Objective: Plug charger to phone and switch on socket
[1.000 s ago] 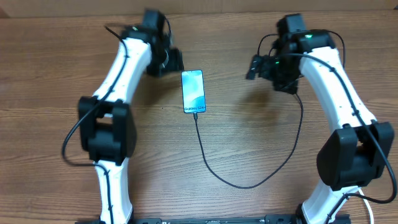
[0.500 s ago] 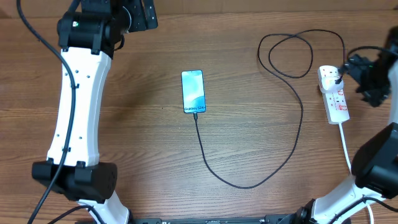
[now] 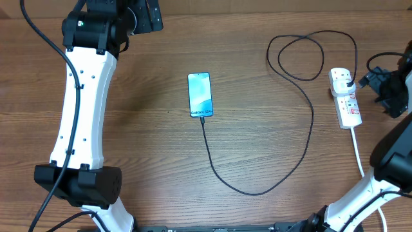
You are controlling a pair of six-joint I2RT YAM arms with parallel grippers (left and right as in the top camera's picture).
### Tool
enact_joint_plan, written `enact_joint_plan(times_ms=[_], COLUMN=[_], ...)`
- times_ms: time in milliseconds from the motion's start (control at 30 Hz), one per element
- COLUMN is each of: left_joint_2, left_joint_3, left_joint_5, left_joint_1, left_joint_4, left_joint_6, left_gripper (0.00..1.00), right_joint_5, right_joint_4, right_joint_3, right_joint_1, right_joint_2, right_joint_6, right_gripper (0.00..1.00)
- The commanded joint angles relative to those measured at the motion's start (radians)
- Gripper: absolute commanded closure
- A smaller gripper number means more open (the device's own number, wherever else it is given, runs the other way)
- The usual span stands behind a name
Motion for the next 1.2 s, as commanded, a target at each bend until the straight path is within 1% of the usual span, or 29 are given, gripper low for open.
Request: enact_joint_plan(times_ms=[0, 533, 1167], left_joint_2=[0.002, 0.002, 0.002], left_joint_3=[-0.002, -0.002, -0.002], left_joint_5=[-0.016, -0.016, -0.016], left_joint_1=[-0.001, -0.001, -0.001], left_joint_4=[0.003, 0.003, 0.003], left_joint_6=[0.013, 0.013, 0.013], left_gripper=[0.00, 0.00, 0.00], right_joint_5=[0.018, 0.028, -0.054], right_joint_4=[0.012, 0.038, 0.055], right_joint_3=[-0.009, -0.032, -0.038], right_joint_1=[-0.005, -0.007, -0.040], right_joint_2=[0.044, 0.077, 0.078], right_joint_6=[-0.006, -0.007, -0.055], right_gripper=[0.00, 0.00, 0.00])
